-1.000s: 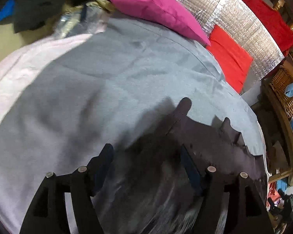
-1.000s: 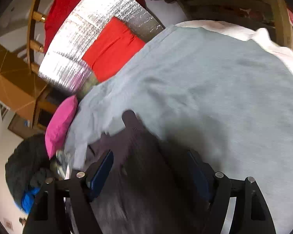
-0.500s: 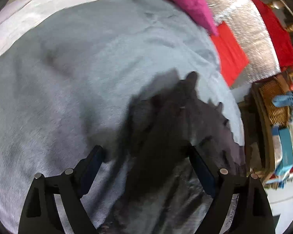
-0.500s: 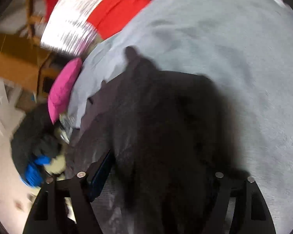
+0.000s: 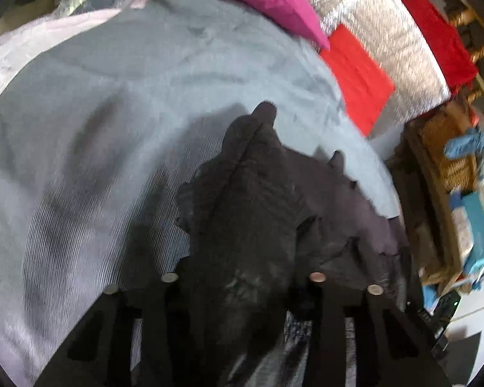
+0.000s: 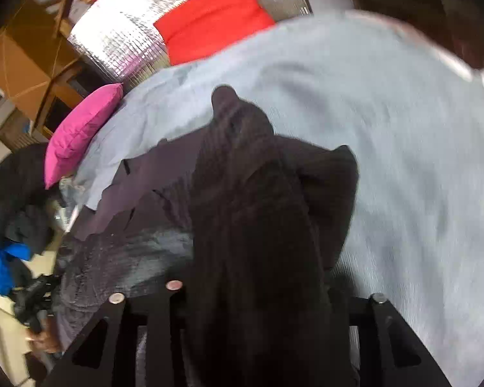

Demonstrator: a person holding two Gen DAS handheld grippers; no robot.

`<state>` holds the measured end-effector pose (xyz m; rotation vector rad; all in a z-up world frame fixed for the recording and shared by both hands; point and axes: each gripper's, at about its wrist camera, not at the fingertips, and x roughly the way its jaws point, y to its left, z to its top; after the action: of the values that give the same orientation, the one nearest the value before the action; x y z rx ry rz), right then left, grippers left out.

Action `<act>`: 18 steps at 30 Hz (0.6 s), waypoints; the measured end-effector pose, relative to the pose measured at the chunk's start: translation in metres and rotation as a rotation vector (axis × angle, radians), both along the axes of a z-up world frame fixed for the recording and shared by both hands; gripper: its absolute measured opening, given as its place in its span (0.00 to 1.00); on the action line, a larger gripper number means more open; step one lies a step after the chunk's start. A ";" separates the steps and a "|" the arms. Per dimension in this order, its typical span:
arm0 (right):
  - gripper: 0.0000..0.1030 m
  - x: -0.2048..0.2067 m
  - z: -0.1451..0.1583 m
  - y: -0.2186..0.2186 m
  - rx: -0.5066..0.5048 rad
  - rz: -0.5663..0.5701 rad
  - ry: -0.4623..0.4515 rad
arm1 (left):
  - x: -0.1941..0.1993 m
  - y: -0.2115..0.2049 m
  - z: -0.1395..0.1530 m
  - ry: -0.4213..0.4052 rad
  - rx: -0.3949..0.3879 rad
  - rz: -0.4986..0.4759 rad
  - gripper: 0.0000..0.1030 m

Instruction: Fold large clothes

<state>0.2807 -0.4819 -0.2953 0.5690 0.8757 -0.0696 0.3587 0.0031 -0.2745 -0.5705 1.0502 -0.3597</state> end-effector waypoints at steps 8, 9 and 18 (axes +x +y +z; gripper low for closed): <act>0.45 0.037 -0.010 -0.012 0.010 -0.062 -0.034 | 0.030 -0.007 -0.010 0.028 0.106 0.087 0.64; 0.49 0.034 -0.018 -0.017 0.041 -0.068 -0.024 | 0.032 -0.006 -0.011 0.048 0.105 0.086 0.65; 0.69 -0.034 -0.021 -0.057 0.218 -0.107 -0.057 | -0.018 0.034 0.013 0.002 0.060 0.144 0.73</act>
<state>0.2465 -0.5387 -0.3166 0.8185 0.8020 -0.0547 0.3405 0.0375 -0.2616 -0.5887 1.0118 -0.2005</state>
